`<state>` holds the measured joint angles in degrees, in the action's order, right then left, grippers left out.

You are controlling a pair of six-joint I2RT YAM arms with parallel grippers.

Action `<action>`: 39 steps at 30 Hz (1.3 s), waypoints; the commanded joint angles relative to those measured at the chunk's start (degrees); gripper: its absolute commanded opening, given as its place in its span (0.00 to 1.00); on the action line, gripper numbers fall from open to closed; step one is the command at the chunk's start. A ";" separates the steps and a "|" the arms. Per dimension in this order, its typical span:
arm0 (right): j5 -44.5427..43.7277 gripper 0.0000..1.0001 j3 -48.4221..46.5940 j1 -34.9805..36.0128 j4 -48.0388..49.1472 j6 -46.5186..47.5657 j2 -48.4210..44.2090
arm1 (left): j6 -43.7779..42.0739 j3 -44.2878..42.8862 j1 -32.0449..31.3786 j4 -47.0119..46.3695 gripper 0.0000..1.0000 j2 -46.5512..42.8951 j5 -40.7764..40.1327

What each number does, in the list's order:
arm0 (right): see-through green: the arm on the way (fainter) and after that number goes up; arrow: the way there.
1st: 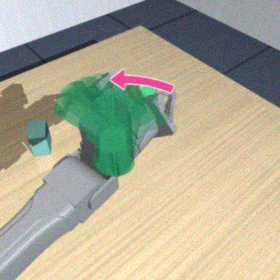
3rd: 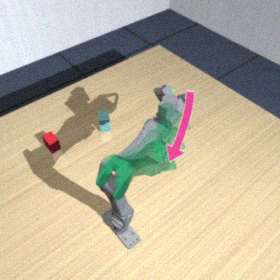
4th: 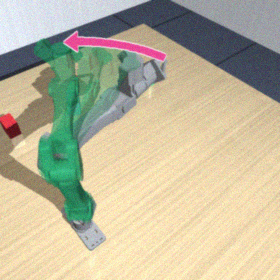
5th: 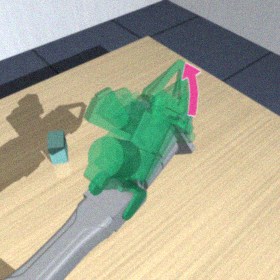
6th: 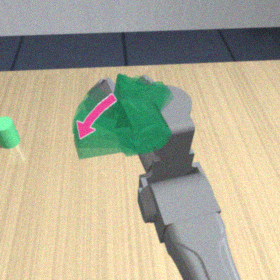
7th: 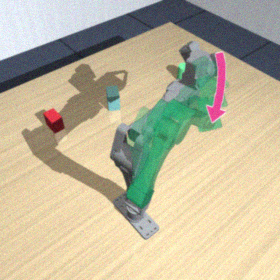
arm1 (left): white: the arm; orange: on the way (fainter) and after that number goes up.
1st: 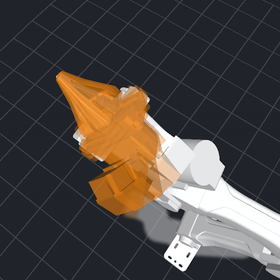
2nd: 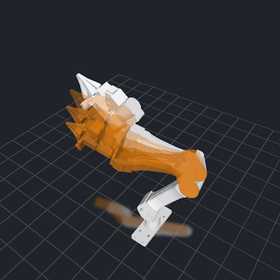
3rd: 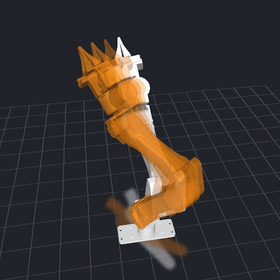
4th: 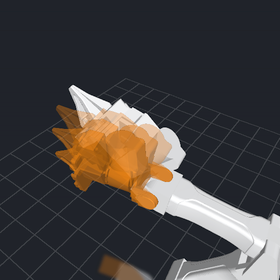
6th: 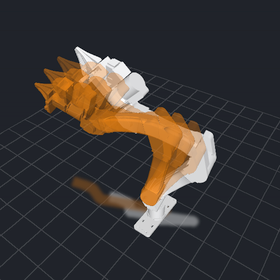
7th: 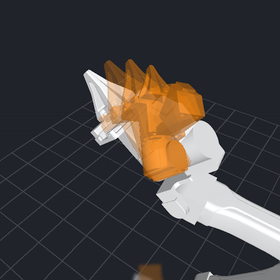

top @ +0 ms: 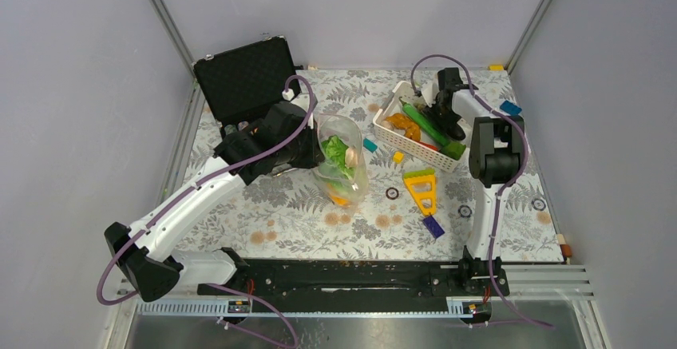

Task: Place the food in the zip-top bag and seal the zipper
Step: Pick up the fake vegetable from the bin, then place the fake vegetable in the zipper food storage bag.

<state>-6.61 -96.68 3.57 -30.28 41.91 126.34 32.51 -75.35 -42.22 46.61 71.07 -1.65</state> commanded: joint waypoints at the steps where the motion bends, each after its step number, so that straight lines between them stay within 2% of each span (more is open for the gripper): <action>1: 0.28 0.40 0.36 0.80 0.31 0.69 0.14 | -1.01 -1.19 0.20 -1.85 0.00 0.30 1.10; 4: 0.73 0.32 1.51 0.82 0.32 0.84 -2.88 | -0.96 -0.94 0.17 -2.40 0.00 0.02 1.38; 12: 9.07 0.26 7.35 0.99 0.90 -2.45 -15.70 | -0.45 0.49 0.20 -7.34 0.00 -0.97 4.77; 21: 15.74 0.22 15.13 1.08 6.43 -12.56 -30.25 | 0.08 -0.23 0.19 -8.56 0.00 -3.29 3.73; 24: 21.87 0.21 16.45 1.24 7.42 -19.61 -36.62 | 0.64 1.52 0.13 -10.26 0.00 -3.87 3.74; 28: 34.15 0.21 19.52 3.61 12.78 -34.18 -47.75 | 1.14 2.43 0.20 -11.47 0.00 -4.47 3.93; 33: 30.45 0.21 23.47 16.47 19.88 -47.81 -58.61 | 1.02 3.33 0.20 -13.00 0.00 -5.82 4.94; 36: 33.25 0.21 25.20 20.80 24.67 -58.06 -61.98 | 1.02 3.44 0.19 -13.13 0.00 -6.23 5.48; 39: 33.76 0.20 28.89 24.66 34.18 -65.12 -65.52 | 1.51 3.70 0.18 -13.45 0.00 -6.61 5.79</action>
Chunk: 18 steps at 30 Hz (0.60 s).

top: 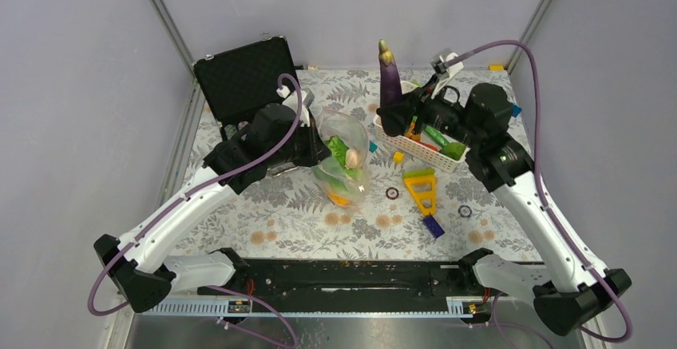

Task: Place the food in the zip-top bag and seal the zipper
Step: Place the fake vegetable in the zipper food storage bag.

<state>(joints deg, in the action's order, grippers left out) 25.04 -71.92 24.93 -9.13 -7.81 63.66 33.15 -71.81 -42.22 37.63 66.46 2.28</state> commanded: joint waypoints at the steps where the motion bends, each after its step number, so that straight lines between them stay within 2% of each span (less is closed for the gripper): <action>1: 1.55 0.20 5.09 4.84 14.86 -17.64 -3.36 | 1.00 0.17 0.16 -4.58 0.00 -2.11 1.80; 8: -2.40 0.20 8.30 16.38 21.64 -19.87 -0.77 | 1.39 0.18 0.15 -4.58 0.00 -2.74 1.85; 14: -13.42 0.21 8.68 22.49 15.39 -13.66 2.64 | 1.17 0.87 0.16 -4.59 0.00 -3.98 1.92; 18: -23.18 0.31 9.79 25.17 11.86 -10.55 2.80 | 1.13 0.83 0.15 -4.58 0.00 -4.16 1.92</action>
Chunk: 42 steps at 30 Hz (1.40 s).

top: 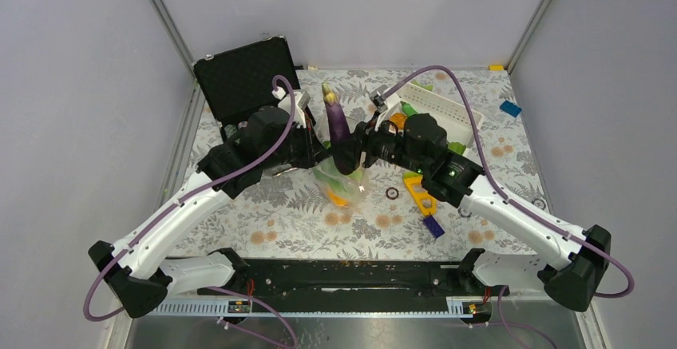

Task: Place the food in the zip-top bag and seal the zipper
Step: Place the fake vegetable in the zipper food storage bag.

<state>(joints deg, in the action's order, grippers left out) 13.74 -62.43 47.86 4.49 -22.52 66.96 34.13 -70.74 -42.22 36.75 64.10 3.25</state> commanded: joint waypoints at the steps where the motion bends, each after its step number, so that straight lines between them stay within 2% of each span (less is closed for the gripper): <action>1: -12.83 0.34 0.25 2.60 -2.29 4.64 -0.42 | 0.05 -0.19 0.20 -3.71 0.00 -1.78 0.95; 5: -15.32 0.46 0.48 3.85 -3.26 6.59 -1.02 | -0.07 -0.04 0.19 -3.68 0.00 -2.01 0.82; 9: -14.09 0.65 0.87 4.35 -3.97 6.89 -1.70 | -0.13 0.16 0.20 -3.70 0.00 -2.28 0.52; 14: -13.87 0.76 0.85 4.50 -3.79 6.91 -2.35 | -0.56 0.19 0.18 -3.71 0.00 -2.42 0.94; 23: -14.00 0.79 -1.22 4.52 -6.64 7.77 -2.63 | -0.69 0.44 0.20 -3.75 0.00 -2.44 1.15; 25: -14.75 0.84 -2.59 4.53 -8.30 8.49 -2.80 | -0.73 0.59 0.20 -3.71 0.00 -2.46 0.84; 27: -15.78 0.94 -4.63 4.48 -10.70 10.32 -2.98 | -0.76 0.68 0.17 -3.66 0.00 -2.56 0.79; 29: -18.76 0.99 -6.77 4.44 -13.36 11.65 -3.17 | -0.82 0.69 0.16 -3.47 0.00 -2.64 0.69; 34: -31.20 1.00 -8.50 3.91 -14.88 15.75 -4.26 | -1.16 0.70 0.14 -2.96 0.00 -3.09 -0.13; 36: -32.58 1.00 -9.44 1.61 -16.09 16.09 -4.21 | -1.18 0.77 0.19 -3.00 0.00 -3.15 -0.29; 40: -25.04 1.00 -12.27 -8.71 -19.98 13.27 -2.68 | -1.35 0.68 0.18 -2.83 0.01 -3.06 -0.78; 42: -24.43 1.00 -14.02 -13.74 -21.93 14.63 -0.43 | -1.56 0.61 0.15 -2.72 0.01 -2.80 -0.77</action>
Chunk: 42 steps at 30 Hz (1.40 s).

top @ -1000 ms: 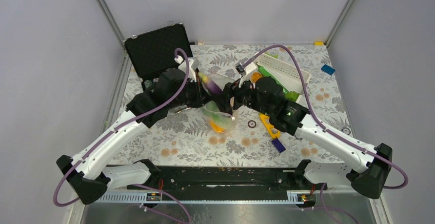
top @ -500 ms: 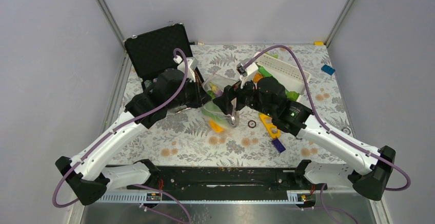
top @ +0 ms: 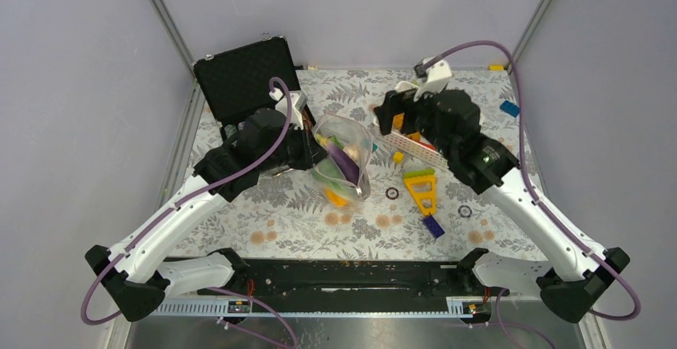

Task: Place the food in the zip-top bag and seal the zipper
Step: Place the fake vegetable in the zipper food storage bag, then pick up the fake vegetable from the bin.

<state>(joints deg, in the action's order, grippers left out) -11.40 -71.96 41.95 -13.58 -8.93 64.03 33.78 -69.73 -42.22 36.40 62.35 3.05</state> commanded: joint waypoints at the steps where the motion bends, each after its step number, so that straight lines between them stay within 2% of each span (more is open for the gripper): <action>1: 0.08 1.00 -5.74 -9.67 -5.26 1.46 3.97 | -1.30 -0.47 0.14 -2.31 0.01 -0.88 -0.59; 6: 2.86 1.00 -10.15 -18.70 -9.90 1.97 12.88 | -1.92 -0.49 0.14 -2.21 0.01 -0.65 -0.81; 10: 6.35 1.00 -13.12 -23.32 -9.97 6.41 22.68 | -2.35 -0.74 0.17 -2.11 0.02 0.10 -1.57; 12: 10.20 1.00 -16.88 -25.12 -12.07 11.76 29.26 | -2.68 -0.99 0.17 -2.00 0.02 0.58 -1.48; 17: 6.75 0.99 -27.86 -26.05 -18.95 23.86 43.78 | -2.83 -1.56 0.17 -1.72 0.03 1.31 -2.20; 20: 3.17 0.99 -31.76 -26.41 -20.20 25.99 49.64 | -3.16 -2.19 0.19 -1.24 0.03 1.95 -2.60; 24: 5.04 0.96 -32.80 -26.80 -19.00 29.62 53.71 | -3.33 -2.61 0.19 -0.72 0.03 2.72 -2.80; 31: 5.02 0.81 -34.51 -27.09 -16.07 35.54 60.41 | -3.69 -2.38 0.13 -0.29 0.03 3.10 -4.76; 37: 5.66 0.76 -35.51 -27.28 -13.17 39.18 63.32 | -3.74 -1.84 0.15 -0.27 0.03 2.92 -5.83; 42: 2.76 0.71 -37.79 -27.33 -13.11 41.67 66.57 | -3.91 -1.76 0.16 -0.28 0.03 3.21 -6.33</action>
<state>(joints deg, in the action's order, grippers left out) -6.57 -106.10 14.94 -28.69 29.06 128.86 30.87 -70.04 -42.22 37.47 65.47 -1.76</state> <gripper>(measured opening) 0.718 0.025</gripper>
